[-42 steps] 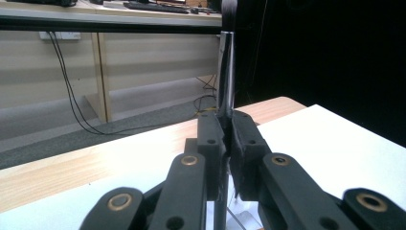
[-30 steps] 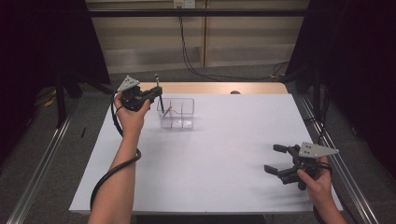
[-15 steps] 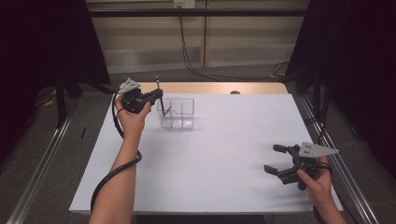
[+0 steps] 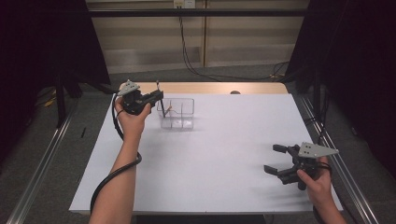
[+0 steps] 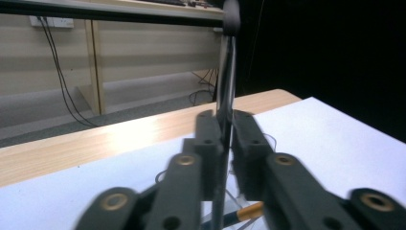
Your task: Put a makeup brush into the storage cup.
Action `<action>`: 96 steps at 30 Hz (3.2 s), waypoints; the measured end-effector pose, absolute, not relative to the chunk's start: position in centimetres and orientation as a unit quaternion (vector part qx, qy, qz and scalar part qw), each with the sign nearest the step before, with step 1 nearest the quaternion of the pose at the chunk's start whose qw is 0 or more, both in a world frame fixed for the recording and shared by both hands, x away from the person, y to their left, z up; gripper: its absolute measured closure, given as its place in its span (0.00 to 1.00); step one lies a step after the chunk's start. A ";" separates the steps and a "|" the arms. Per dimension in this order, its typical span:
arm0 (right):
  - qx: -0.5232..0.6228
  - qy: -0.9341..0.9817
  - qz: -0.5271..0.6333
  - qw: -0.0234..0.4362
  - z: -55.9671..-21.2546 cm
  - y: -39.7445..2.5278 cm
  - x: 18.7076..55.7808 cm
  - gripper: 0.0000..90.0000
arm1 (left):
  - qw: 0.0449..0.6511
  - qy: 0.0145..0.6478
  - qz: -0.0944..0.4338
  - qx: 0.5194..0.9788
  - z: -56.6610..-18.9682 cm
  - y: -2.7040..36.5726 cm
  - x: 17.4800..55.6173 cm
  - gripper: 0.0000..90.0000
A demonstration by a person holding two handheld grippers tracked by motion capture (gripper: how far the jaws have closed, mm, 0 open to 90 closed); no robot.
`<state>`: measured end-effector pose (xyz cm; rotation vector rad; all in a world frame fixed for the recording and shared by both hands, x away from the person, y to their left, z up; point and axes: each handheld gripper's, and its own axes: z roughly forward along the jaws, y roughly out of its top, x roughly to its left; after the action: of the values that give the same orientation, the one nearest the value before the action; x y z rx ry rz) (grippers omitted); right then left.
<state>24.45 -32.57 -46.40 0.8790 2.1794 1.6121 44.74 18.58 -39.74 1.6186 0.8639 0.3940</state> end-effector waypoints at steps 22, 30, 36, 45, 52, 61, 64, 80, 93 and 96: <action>0.303 0.759 0.558 0.145 -46.4 -32.4 24.4 0.08 | 0.608 0.368 0.124 0.692 -40.3 19.3 43.5 0.22; 0.303 0.759 0.557 0.146 -46.3 -32.3 24.3 0.08 | 0.615 0.349 0.105 0.699 -40.6 19.5 42.8 0.13; 0.304 0.758 0.558 0.148 -46.3 -32.4 24.3 0.08 | 0.621 0.337 0.103 0.700 -40.7 19.7 42.1 0.08; 0.304 0.758 0.558 0.148 -46.3 -32.3 24.3 0.08 | 0.630 0.309 0.101 0.705 -40.9 20.0 40.9 0.04; 0.304 0.758 0.557 0.148 -46.3 -32.3 24.3 0.08 | 0.632 0.303 0.103 0.705 -41.1 20.5 40.1 0.04; 0.304 0.759 0.556 0.150 -46.4 -32.3 24.3 0.08 | 0.634 0.295 0.102 0.708 -41.7 21.1 39.0 0.04; 0.305 0.758 0.557 0.149 -46.4 -32.3 24.3 0.08 | 0.635 0.293 0.100 0.708 -41.9 21.2 38.7 0.04; 0.303 0.758 0.557 0.150 -46.4 -32.3 24.3 0.08 | 0.637 0.287 0.094 0.709 -43.0 22.2 37.0 0.04; 0.303 0.758 0.557 0.151 -46.3 -32.3 24.3 0.08 | 0.629 0.285 0.091 0.717 -43.5 23.2 35.6 0.04; 0.303 0.758 0.557 0.150 -46.3 -32.2 24.3 0.08 | 0.628 0.281 0.091 0.720 -43.4 23.3 35.3 0.04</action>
<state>24.26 -32.23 -46.29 0.8708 2.1781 1.6012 35.27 23.33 -43.42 1.6512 0.6444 0.2084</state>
